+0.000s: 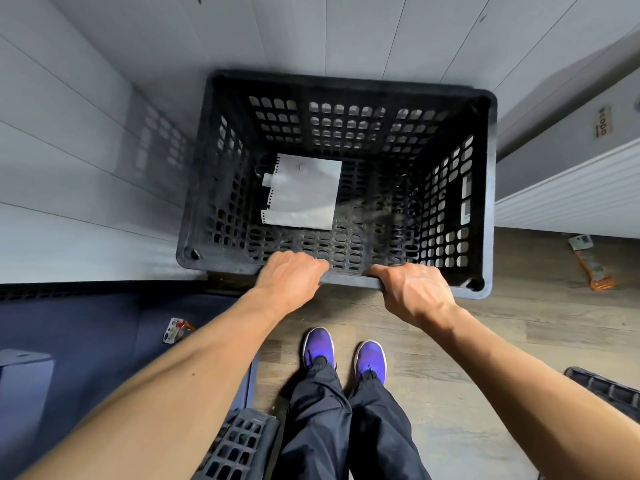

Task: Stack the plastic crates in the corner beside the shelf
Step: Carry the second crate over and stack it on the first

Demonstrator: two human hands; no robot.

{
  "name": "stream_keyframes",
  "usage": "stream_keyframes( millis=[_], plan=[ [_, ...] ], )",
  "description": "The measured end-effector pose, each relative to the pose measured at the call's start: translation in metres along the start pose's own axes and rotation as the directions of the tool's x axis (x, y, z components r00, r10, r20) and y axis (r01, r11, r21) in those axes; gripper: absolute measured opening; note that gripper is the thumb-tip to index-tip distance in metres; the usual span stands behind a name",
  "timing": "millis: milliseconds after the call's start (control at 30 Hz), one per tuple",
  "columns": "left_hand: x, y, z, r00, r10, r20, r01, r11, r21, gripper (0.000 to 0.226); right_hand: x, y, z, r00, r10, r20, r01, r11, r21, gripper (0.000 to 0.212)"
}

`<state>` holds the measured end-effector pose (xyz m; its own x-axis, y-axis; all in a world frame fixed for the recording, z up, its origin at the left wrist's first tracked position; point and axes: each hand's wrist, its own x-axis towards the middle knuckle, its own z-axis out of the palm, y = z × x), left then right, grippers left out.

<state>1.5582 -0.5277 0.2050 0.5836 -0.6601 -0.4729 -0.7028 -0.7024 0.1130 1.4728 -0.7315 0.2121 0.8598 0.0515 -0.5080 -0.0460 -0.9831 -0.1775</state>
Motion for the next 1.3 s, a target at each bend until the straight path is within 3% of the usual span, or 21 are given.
stream_keyframes(
  millis=[267, 533, 933, 1300],
  plan=[
    [-0.008, 0.002, 0.001, 0.999, -0.006, 0.033, 0.006, 1.000, -0.007, 0.009, -0.003, -0.005, 0.004, 0.999, 0.011, 0.047, -0.012, 1.000, 0.029, 0.042],
    [-0.011, 0.008, 0.002, 0.999, -0.042, 0.034, 0.044, 0.997, -0.065, 0.015, -0.004, -0.003, 0.000, 0.995, 0.010, 0.095, -0.011, 1.000, 0.014, 0.047],
    [-0.010, 0.016, 0.002, 0.992, -0.118, 0.032, 0.120, 0.991, -0.056, 0.017, -0.004, 0.000, 0.002, 0.999, 0.013, 0.040, -0.013, 1.000, -0.002, 0.049],
    [-0.005, 0.013, -0.002, 0.996, -0.072, 0.060, 0.077, 0.993, -0.092, 0.016, -0.004, 0.007, 0.002, 0.999, -0.037, 0.014, 0.036, 0.999, 0.034, 0.041]
  ],
)
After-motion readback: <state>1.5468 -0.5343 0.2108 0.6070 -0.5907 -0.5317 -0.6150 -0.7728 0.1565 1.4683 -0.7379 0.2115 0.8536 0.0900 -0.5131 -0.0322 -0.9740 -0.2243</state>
